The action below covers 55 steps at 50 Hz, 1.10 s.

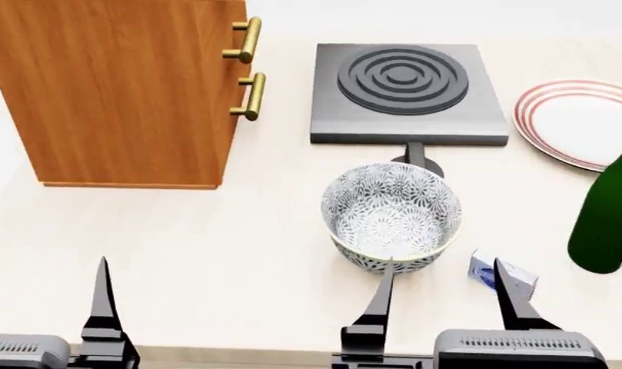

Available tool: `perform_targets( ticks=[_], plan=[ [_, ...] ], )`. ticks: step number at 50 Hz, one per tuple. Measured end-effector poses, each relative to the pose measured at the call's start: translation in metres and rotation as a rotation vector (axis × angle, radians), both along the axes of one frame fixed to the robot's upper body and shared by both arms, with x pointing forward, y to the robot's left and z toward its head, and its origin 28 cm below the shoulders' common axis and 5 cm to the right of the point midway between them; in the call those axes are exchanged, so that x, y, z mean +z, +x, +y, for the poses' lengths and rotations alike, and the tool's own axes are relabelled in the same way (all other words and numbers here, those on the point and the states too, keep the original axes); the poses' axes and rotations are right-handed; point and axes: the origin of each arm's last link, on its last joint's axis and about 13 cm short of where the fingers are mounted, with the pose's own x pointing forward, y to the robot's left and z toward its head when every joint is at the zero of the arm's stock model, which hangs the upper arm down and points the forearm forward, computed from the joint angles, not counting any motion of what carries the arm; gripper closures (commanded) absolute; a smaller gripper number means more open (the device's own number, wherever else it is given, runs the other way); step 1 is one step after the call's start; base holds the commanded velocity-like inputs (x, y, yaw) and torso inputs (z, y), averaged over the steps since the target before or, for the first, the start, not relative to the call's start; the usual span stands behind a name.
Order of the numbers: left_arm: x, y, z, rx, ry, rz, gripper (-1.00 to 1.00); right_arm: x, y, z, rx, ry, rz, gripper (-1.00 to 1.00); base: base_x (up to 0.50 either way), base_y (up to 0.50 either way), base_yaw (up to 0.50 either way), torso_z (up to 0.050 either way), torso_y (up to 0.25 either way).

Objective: Put the bowl on the top of the cabinet.

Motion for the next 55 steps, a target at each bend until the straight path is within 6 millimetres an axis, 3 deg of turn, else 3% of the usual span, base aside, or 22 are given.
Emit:
perform_targets(
  ticks=[11,42,55],
  plan=[
    [0.0003,-0.0004,0.0005,0.002,0.000,-0.001,-1.00,0.0002,-0.0005,0.0002,0.009,0.010,-0.005,-1.00,0.00,0.00,0.00,0.000,0.000],
    [0.0008,-0.0010,0.0008,0.004,-0.001,-0.004,-1.00,0.0000,-0.0007,0.0011,-0.004,-0.002,-0.011,-1.00,0.00,0.34,0.00,0.000,0.000],
    [0.0006,-0.0010,0.0010,0.004,-0.003,-0.004,-1.00,0.0000,-0.0010,0.0015,0.001,-0.003,-0.017,-1.00,0.00,0.06,0.00,0.000,0.000]
  ],
)
